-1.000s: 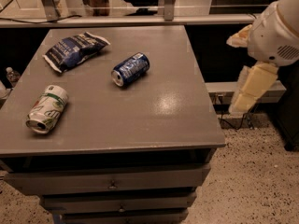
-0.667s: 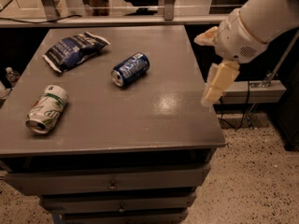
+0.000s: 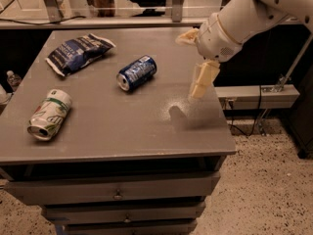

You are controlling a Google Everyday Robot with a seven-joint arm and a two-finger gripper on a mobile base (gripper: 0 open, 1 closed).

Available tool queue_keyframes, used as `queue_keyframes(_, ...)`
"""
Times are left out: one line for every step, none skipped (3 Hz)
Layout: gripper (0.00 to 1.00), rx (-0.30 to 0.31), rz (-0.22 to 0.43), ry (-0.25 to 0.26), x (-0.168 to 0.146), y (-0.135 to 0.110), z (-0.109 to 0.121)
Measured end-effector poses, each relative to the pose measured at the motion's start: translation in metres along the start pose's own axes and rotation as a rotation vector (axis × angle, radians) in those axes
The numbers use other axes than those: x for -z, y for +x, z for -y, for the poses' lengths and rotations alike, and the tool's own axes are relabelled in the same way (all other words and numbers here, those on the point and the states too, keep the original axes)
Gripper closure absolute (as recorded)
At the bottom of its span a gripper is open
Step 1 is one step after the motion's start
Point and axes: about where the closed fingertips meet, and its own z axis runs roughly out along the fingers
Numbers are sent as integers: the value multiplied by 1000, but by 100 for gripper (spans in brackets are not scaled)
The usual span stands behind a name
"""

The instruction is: Pick pepsi can

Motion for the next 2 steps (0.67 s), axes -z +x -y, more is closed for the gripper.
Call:
queue_keyframes(0,14,26,6,2,2,2)
queue_keyframes(0,50,65,10,-12,2,26)
